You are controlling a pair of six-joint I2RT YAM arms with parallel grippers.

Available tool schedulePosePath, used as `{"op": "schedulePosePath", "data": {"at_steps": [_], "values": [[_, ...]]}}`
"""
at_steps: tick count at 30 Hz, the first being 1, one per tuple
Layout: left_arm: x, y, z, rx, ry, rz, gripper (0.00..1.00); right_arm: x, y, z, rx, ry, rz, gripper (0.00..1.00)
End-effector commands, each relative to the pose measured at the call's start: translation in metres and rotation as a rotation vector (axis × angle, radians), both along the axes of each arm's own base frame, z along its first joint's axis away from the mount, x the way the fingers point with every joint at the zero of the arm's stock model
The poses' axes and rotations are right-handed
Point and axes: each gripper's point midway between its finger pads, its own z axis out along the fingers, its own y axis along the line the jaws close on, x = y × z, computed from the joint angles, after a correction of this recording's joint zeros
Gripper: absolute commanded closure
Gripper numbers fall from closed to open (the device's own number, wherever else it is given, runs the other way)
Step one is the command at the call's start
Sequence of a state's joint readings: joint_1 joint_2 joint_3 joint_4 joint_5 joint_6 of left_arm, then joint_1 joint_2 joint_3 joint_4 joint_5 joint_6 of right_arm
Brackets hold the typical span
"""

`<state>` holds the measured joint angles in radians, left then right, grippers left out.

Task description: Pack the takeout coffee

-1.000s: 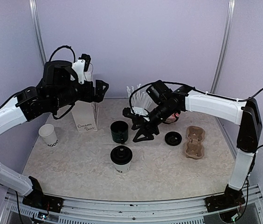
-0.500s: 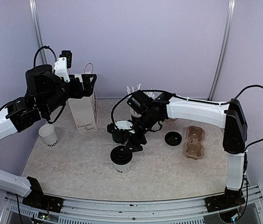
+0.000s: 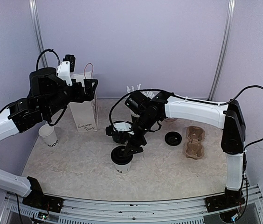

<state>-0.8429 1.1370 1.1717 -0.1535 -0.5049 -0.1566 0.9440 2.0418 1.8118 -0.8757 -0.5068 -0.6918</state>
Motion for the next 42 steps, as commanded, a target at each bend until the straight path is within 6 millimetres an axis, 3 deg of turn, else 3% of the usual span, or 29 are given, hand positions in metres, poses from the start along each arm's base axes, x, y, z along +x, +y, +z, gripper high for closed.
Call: {"op": "schedulePosePath", "data": {"at_steps": [1,15,33,42], "values": [[0.002,-0.003,-0.009,0.012,0.027,-0.010,0.01,-0.017,0.004,-0.009,-0.032,0.037,0.055,0.18],[0.001,-0.002,-0.013,0.019,0.041,-0.008,0.01,-0.021,0.008,-0.025,-0.095,-0.044,0.052,0.20],[0.000,-0.007,-0.015,0.012,0.052,-0.029,0.01,-0.040,0.003,-0.007,-0.094,0.060,0.088,0.14],[-0.001,-0.007,-0.016,0.007,0.057,-0.040,0.01,-0.035,-0.001,-0.013,-0.124,0.025,0.069,0.01]]}}
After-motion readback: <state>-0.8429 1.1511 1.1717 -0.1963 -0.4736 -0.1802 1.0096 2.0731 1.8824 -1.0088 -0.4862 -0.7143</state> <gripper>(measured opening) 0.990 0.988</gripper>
